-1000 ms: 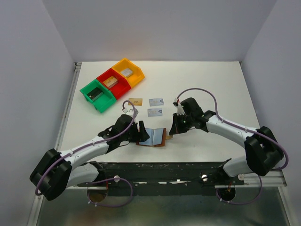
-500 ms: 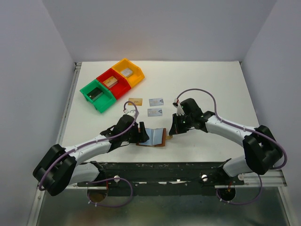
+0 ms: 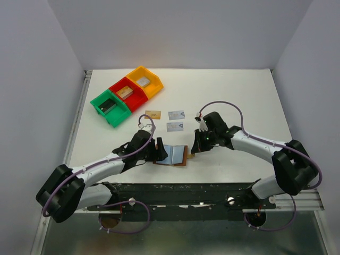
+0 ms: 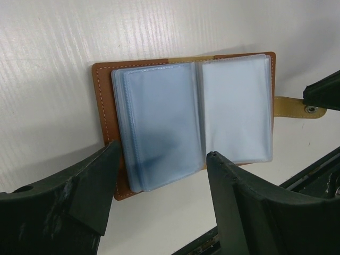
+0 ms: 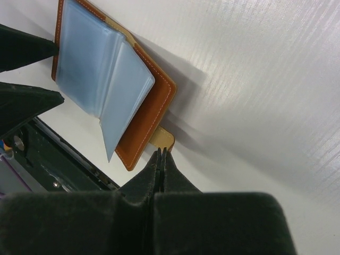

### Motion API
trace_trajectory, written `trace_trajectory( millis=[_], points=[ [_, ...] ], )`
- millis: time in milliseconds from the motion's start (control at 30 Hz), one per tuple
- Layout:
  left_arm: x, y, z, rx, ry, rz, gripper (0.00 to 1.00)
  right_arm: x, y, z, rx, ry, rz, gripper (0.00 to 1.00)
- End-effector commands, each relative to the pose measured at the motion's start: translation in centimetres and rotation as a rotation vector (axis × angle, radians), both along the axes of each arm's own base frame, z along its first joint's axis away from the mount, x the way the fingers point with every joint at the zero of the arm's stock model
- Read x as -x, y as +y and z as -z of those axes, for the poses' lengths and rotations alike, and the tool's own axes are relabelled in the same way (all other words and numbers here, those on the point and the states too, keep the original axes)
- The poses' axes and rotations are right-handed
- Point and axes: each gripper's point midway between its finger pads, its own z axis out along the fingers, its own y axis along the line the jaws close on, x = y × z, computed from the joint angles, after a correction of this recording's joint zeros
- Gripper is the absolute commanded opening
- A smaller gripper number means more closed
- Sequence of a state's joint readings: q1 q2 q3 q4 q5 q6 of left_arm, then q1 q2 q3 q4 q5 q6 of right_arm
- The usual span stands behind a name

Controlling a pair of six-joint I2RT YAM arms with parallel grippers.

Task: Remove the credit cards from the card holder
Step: Remove the credit card from the card holder.

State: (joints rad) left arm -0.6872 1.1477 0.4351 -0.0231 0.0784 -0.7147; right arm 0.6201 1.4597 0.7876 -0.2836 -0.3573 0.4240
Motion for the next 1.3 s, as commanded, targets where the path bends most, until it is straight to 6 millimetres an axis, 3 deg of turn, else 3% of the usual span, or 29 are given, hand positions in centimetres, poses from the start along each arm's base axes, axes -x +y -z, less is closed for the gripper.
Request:
trace_trajectory(
  millis=[0,200,467,867,1267],
  points=[
    [-0.1,-0.1,0.7,-0.007,0.019,0.002,0.78,0.2,0.3,0.6,-0.007,0.013,-0.007,0.00],
    [-0.1,-1.3,0.4,0.029,0.010,0.060,0.75,0.3,0.4,1.1,-0.009,0.028,-0.013,0.00],
    [0.4,-4.0,-2.6,0.164,-0.090,0.217,0.61,0.3,0.8,1.6,-0.011,0.040,-0.015,0.00],
    [0.6,-6.1,-5.5,0.210,-0.169,0.313,0.56,0.2,0.5,1.7,0.001,0.038,-0.013,0.00],
    [1.0,-7.6,-5.9,0.181,-0.180,0.373,0.55,0.1,0.4,1.8,0.006,0.034,-0.009,0.00]
  ],
)
